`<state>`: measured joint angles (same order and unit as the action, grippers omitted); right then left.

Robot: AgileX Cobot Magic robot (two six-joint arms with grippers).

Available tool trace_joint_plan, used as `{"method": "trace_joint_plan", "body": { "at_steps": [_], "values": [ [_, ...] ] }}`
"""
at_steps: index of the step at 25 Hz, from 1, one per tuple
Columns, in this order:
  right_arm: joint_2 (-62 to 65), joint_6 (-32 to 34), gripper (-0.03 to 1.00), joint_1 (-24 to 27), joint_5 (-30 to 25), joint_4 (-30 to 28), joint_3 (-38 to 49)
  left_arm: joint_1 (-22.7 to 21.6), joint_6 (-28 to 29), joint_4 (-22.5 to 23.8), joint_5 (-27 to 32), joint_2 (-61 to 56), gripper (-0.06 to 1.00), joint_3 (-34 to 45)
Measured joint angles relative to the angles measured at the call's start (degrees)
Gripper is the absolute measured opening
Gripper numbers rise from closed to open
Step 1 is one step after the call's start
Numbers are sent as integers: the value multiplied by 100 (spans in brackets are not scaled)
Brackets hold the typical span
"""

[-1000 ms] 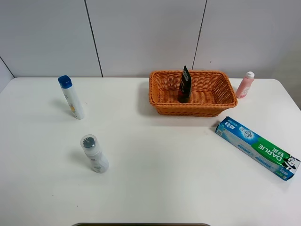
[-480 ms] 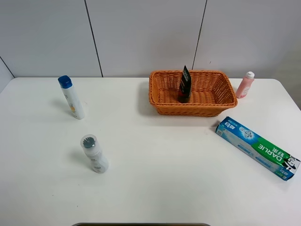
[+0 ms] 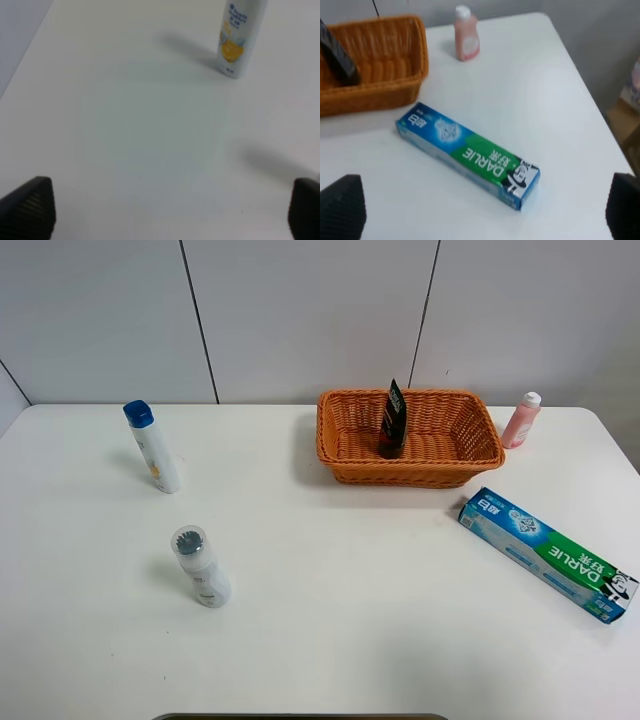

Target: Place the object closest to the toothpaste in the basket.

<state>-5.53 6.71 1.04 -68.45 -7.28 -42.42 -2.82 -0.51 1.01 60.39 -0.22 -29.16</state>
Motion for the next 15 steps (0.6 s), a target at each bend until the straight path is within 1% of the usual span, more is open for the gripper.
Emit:
{"method": "trace_joint_plan", "body": {
  "at_steps": [6, 15],
  "values": [
    [574, 1, 99, 0, 488, 0, 730, 0, 0, 0, 0, 0, 94, 0],
    [574, 1, 99, 0, 648, 151, 1337, 0, 0, 0, 0, 0, 94, 0]
  ]
}}
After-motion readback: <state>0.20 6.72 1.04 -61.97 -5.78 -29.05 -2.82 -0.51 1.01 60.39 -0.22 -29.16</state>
